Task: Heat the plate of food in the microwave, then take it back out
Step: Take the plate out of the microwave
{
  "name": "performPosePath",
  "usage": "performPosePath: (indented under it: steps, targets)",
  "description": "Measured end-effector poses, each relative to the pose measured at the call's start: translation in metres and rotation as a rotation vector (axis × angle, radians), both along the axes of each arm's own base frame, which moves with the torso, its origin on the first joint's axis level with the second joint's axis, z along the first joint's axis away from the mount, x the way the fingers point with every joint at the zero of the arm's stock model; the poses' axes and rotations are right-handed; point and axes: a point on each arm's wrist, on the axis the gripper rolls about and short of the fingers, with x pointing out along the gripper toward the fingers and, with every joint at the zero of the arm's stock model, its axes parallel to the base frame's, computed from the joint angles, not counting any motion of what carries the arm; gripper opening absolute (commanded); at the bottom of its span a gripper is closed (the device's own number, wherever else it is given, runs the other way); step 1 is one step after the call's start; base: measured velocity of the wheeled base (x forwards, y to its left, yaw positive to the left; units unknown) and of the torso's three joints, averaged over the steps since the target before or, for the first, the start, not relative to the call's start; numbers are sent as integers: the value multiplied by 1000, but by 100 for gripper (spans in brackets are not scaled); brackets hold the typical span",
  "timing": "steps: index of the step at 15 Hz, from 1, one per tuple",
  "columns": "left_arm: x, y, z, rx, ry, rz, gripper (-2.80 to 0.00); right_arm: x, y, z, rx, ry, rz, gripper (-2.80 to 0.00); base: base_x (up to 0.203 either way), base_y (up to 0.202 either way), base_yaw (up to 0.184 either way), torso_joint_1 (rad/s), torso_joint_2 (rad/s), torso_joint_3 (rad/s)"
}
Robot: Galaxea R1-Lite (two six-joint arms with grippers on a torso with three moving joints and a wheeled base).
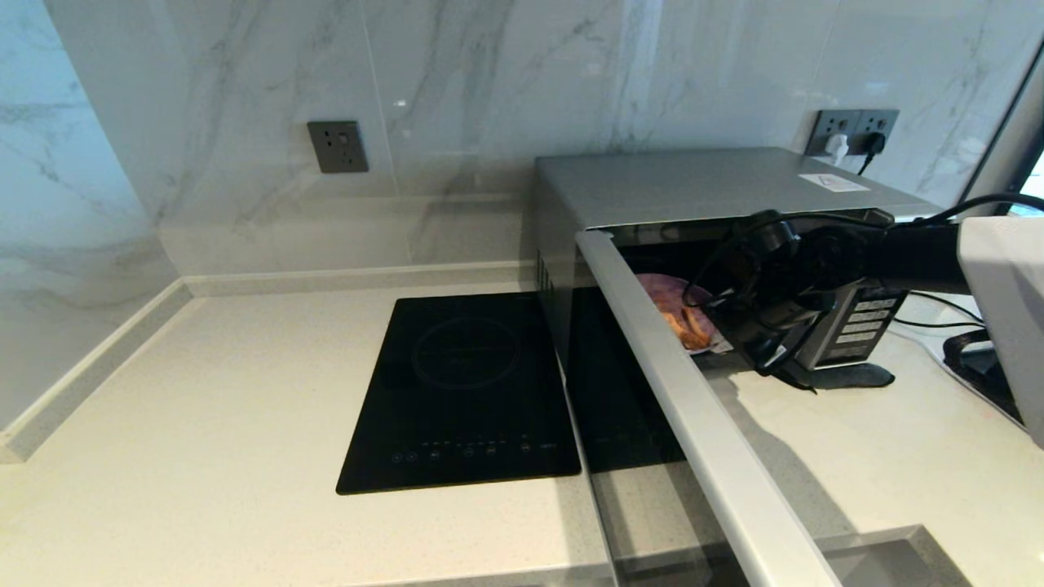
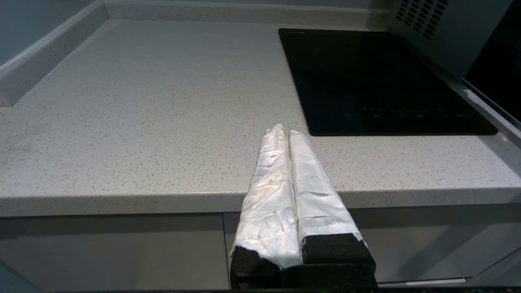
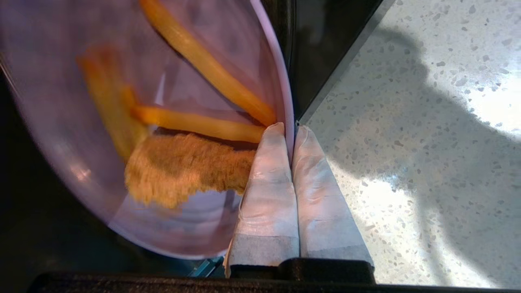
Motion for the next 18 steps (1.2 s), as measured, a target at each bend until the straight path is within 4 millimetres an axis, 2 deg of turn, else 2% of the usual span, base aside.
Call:
performPosePath:
  steps: [6, 11, 14, 18]
  targets:
    - [0, 0, 0, 0, 0, 0, -280, -15, -4, 14, 0, -7, -5, -280, 0, 0, 0, 0, 0, 0]
    - [0, 0, 0, 0, 0, 0, -280, -33, -15, 34, 1, -27, -23, -280, 0, 0, 0, 0, 0, 0]
    - [0, 0, 0, 0, 0, 0, -280, -50, -17, 46, 1, -29, -19, -280, 0, 0, 0, 0, 0, 0]
    - [0, 0, 0, 0, 0, 0, -280, -86, -20, 53, -16, 2, 2, -280, 0, 0, 0, 0, 0, 0]
